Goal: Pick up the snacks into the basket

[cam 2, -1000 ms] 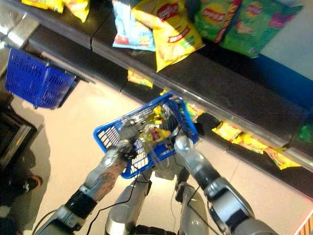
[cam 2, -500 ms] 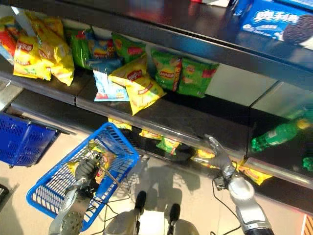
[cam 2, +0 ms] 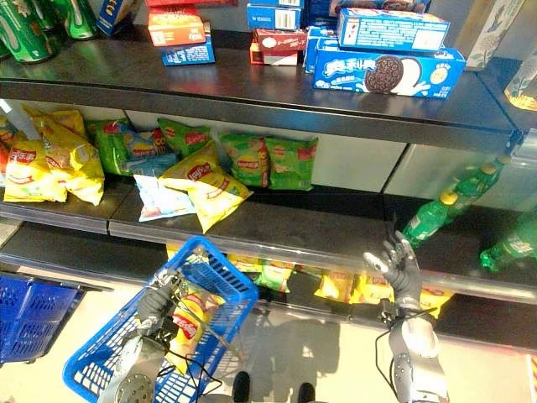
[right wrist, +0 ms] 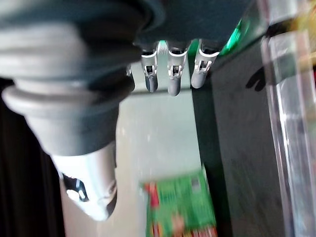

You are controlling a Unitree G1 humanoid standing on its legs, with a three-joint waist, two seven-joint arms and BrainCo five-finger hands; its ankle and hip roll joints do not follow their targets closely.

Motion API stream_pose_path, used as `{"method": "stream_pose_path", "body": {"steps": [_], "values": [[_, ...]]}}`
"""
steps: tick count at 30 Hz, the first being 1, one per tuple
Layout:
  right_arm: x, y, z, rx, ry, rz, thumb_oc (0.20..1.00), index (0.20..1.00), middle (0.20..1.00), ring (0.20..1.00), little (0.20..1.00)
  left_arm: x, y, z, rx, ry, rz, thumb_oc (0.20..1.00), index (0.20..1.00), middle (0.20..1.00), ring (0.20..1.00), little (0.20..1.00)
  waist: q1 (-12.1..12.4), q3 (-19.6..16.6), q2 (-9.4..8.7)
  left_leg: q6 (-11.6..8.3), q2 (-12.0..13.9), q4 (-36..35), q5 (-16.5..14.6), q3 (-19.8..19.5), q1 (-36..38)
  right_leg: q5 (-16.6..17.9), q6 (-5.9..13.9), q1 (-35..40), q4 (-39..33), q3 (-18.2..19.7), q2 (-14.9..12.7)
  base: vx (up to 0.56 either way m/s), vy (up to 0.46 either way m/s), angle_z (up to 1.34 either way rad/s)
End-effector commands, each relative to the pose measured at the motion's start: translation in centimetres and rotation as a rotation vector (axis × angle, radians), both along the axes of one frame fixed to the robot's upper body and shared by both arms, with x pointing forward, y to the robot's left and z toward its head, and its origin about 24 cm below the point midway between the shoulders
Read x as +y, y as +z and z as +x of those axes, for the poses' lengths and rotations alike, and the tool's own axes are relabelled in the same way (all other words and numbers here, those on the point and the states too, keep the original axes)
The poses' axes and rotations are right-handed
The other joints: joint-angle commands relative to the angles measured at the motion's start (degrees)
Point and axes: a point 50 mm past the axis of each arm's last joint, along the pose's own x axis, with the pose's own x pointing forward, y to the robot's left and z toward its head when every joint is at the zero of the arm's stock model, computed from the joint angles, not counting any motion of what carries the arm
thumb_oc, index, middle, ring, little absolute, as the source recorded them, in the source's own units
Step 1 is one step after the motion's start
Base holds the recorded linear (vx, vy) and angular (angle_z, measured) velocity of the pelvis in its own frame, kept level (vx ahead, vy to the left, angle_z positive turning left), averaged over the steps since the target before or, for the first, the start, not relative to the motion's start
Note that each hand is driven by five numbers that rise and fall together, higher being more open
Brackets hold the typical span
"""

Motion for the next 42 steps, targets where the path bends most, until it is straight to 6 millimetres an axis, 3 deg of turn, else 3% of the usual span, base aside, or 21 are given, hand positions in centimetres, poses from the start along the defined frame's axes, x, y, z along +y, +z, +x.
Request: {"method": "stream_pose_path", "body": {"steps": [1, 6, 7, 9, 14, 15, 16, 17, 19, 21, 22, 24, 26, 27, 28, 29, 32, 36, 37, 39, 42], "values": [[-1.9, 3.1, 0.6, -0.187, -0.188, -0.040, 1.000, 1.000, 1.000, 1.000, 1.000, 0.2, 5.4, 2.3, -0.290, -0.051, 0.170, 0.200, 0.200, 0.200, 0.200, 0.200, -2.0, -1.4, -0.73, 1.77, -1.3, 4.6, -7.7, -0.2, -1.3, -0.1, 5.72, -7.5, 6.6, -0.3, -3.5, -0.14, 0.041, -0.09], [-1.3, 2.0, 0.4, -0.135, -0.247, -0.060, 1.000, 1.000, 1.000, 1.000, 1.000, 0.1, 5.3, 2.6, -0.280, -0.059, 0.225, 0.200, 0.200, 0.200, 0.200, 0.200, -2.7, 0.7, -0.66, 2.18, -0.8, 6.2, -8.1, 1.3, -2.9, -1.4, 6.15, -11.5, 11.0, 2.1, -2.7, -0.05, -0.019, -0.35], [-1.3, 2.0, 0.5, -0.113, -0.240, -0.090, 1.000, 1.000, 1.000, 1.000, 1.000, 0.2, 5.6, 2.6, -0.297, -0.052, 0.221, 0.200, 0.200, 0.200, 0.200, 0.200, -2.6, 1.1, 0.05, 1.78, 0.2, 6.1, -8.4, 2.3, -2.5, 0.3, 6.58, -11.3, 8.9, 2.7, -5.0, -0.04, -0.178, -0.24], [-1.3, 2.1, 1.0, -0.109, -0.256, -0.099, 1.000, 1.000, 1.000, 1.000, 1.000, -0.1, 5.9, 2.8, -0.316, -0.055, 0.209, 0.200, 0.200, 0.200, 0.200, 0.200, -2.7, 1.3, 0.40, 0.98, 1.2, 5.4, -8.3, 2.7, -2.1, 2.3, 7.32, -11.5, 6.7, 4.4, -6.8, -0.03, -0.222, -0.50], [-1.8, 2.9, 1.7, -0.124, -0.287, -0.144, 1.000, 1.000, 1.000, 1.000, 1.000, -0.5, 6.4, 3.0, -0.348, -0.069, 0.219, 0.200, 0.200, 0.200, 0.200, 0.200, -3.4, 1.6, 1.70, -1.66, 3.5, 3.5, -7.5, 2.7, -0.9, 3.9, 9.08, -14.5, 4.5, 7.3, -8.7, 0.00, -0.252, -0.25], [-1.8, 2.9, 1.6, -0.113, -0.279, -0.166, 1.000, 1.000, 1.000, 1.000, 1.000, -0.5, 6.2, 3.1, -0.341, -0.050, 0.211, 0.200, 0.200, 0.200, 0.200, 0.200, -3.4, 1.5, 1.80, -3.89, 5.8, 2.0, -5.8, 3.0, -0.5, 2.8, 9.17, -15.1, 5.0, 6.2, -8.5, 0.01, -0.295, -0.01], [-1.8, 2.9, 1.6, -0.112, -0.279, -0.167, 1.000, 1.000, 1.000, 1.000, 1.000, -0.5, 6.2, 3.1, -0.340, -0.050, 0.211, 0.200, 0.200, 0.200, 0.200, 0.200, -3.5, 1.5, 1.88, -3.98, 5.9, 1.7, -5.6, 2.9, -0.4, 2.7, 9.10, -15.1, 5.1, 6.1, -8.4, 0.06, -0.628, -0.03], [-1.9, 2.2, 1.0, -0.084, -0.277, -0.164, 1.000, 1.000, 1.000, 1.000, 1.000, -0.5, 5.4, 2.7, -0.312, -0.023, 0.175, 0.200, 0.200, 0.200, 0.200, 0.200, -3.5, 1.1, 2.15, -5.25, 8.7, 1.0, -4.6, 3.0, -0.1, 0.4, 8.23, -15.5, 8.0, 4.0, -7.1, 0.08, -0.501, -0.01], [-2.2, 2.0, 0.4, -0.072, -0.280, -0.183, 1.000, 1.000, 1.000, 1.000, 1.000, -0.7, 4.9, 2.6, -0.288, -0.006, 0.130, 0.200, 0.200, 0.200, 0.200, 0.200, -4.3, 1.1, 2.96, -5.65, 11.6, 2.6, -3.7, 2.0, -1.3, -3.0, 6.42, -15.6, 12.0, 3.5, -4.3, 0.11, -0.625, -0.02], [-2.6, 1.9, 0.1, -0.056, -0.264, -0.206, 1.000, 1.000, 1.000, 1.000, 1.000, -1.2, 4.6, 2.4, -0.281, -0.047, 0.124, 0.200, 0.200, 0.200, 0.200, 0.200, -4.6, 1.9, 2.83, -4.29, 12.5, 7.8, -3.8, 1.6, -3.1, -4.1, 5.14, -14.3, 12.7, 2.1, -3.7, 0.08, -0.488, 0.09], [-3.1, 2.1, -0.1, -0.050, -0.273, -0.242, 1.000, 1.000, 1.000, 1.000, 1.000, -1.4, 4.3, 2.4, -0.272, -0.069, 0.125, 0.200, 0.200, 0.200, 0.200, 0.200, -5.4, 2.3, 2.57, -3.30, 12.3, 12.0, -3.9, 4.2, -4.8, -4.3, 4.55, -13.3, 12.6, 0.8, -4.0, 0.03, -0.379, 0.27], [-3.4, 2.4, 0.1, -0.057, -0.284, -0.251, 1.000, 1.000, 1.000, 1.000, 1.000, -1.6, 4.4, 2.4, -0.284, -0.100, 0.120, 0.200, 0.200, 0.200, 0.200, 0.200, -5.3, 2.9, 2.18, -2.83, 10.8, 16.0, -5.0, 4.6, -5.7, -5.0, 3.46, -12.2, 12.2, 0.2, -3.7, 0.01, -0.305, 0.66], [-3.3, 2.3, 0.5, -0.050, -0.257, -0.250, 1.000, 1.000, 1.000, 1.000, 1.000, -1.5, 4.4, 2.2, -0.290, -0.108, 0.128, 0.200, 0.200, 0.200, 0.200, 0.200, -4.5, 2.9, 2.28, -2.14, 4.2, 18.8, -8.9, 1.9, -6.2, -4.5, 3.00, -10.8, 10.6, 0.5, -3.0, 0.04, -0.196, 0.23], [-3.3, 2.3, 0.5, -0.051, -0.257, -0.249, 1.000, 1.000, 1.000, 1.000, 1.000, -1.5, 4.5, 2.2, -0.290, -0.108, 0.128, 0.200, 0.200, 0.200, 0.200, 0.200, -4.5, 2.7, 2.19, -2.08, 4.1, 18.8, -8.7, 1.9, -6.4, -4.2, 3.03, -10.9, 10.4, 0.5, -3.1, 0.06, -0.129, -0.02], [-3.1, 2.3, 0.7, -0.046, -0.234, -0.254, 1.000, 1.000, 1.000, 1.000, 1.000, -1.4, 4.4, 2.1, -0.289, -0.106, 0.127, 0.200, 0.200, 0.200, 0.200, 0.200, -4.1, 2.5, 2.07, -1.20, -0.1, 18.6, -11.0, 1.1, -7.0, -3.9, 2.98, -10.1, 8.9, 1.0, -2.6, 0.14, -0.164, 0.24], [-2.9, 2.1, 0.8, -0.032, -0.202, -0.266, 1.000, 1.000, 1.000, 1.000, 1.000, -1.3, 4.4, 1.9, -0.290, -0.108, 0.136, 0.200, 0.200, 0.200, 0.200, 0.200, -3.4, 1.4, 2.86, 0.26, -4.4, 15.1, -10.8, 0.8, -6.7, -3.2, 2.99, -9.1, 7.0, 1.1, -1.1, 0.16, -0.164, 0.32], [-2.3, 1.8, 1.1, -0.018, -0.165, -0.292, 1.000, 1.000, 1.000, 1.000, 1.000, -1.1, 4.6, 1.8, -0.292, -0.103, 0.170, 0.200, 0.200, 0.200, 0.200, 0.200, -2.6, 0.7, 3.89, 1.99, -6.9, 9.3, -8.8, 0.5, -5.1, -3.1, 2.96, -7.5, 5.7, 0.4, 1.3, 0.15, -0.087, 0.05], [-1.6, 1.8, 1.4, -0.009, -0.102, -0.318, 1.000, 1.000, 1.000, 1.000, 1.000, -0.6, 5.1, 1.8, -0.309, -0.086, 0.227, 0.200, 0.200, 0.200, 0.200, 0.200, -2.5, 1.0, 3.45, 3.36, -7.3, 7.8, -8.6, -1.3, -3.2, -4.8, 2.91, -8.0, 11.3, 0.0, 1.9, 0.10, 0.010, -0.23], [-0.9, 2.6, 1.9, -0.057, -0.065, -0.311, 1.000, 1.000, 1.000, 1.000, 1.000, -0.1, 5.9, 2.0, -0.334, -0.059, 0.276, 0.200, 0.200, 0.200, 0.200, 0.200, -3.1, 3.2, 3.22, 3.42, -5.4, 6.9, -7.8, -0.4, -2.1, -3.9, 4.83, -12.2, 22.2, -1.9, 1.3, -0.06, 0.034, 0.02], [-0.3, 2.7, 2.4, -0.062, -0.040, -0.311, 1.000, 1.000, 1.000, 1.000, 1.000, 0.4, 6.2, 2.3, -0.338, -0.047, 0.327, 0.200, 0.200, 0.200, 0.200, 0.200, -3.9, 4.6, 2.94, 3.86, -5.2, 6.5, -7.4, -1.8, -1.7, -4.1, 5.95, -15.9, 28.8, 0.9, 1.9, -0.02, 0.009, -0.06], [-0.3, 3.0, 2.4, -0.073, -0.050, -0.306, 1.000, 1.000, 1.000, 1.000, 1.000, 0.6, 6.5, 2.4, -0.354, -0.028, 0.335, 0.200, 0.200, 0.200, 0.200, 0.200, -2.7, 3.7, 2.62, 3.15, -4.9, 5.6, -7.4, -4.2, -1.5, -6.1, 4.58, -14.9, 20.4, 3.1, 0.6, 0.08, -0.071, 0.35]]}}
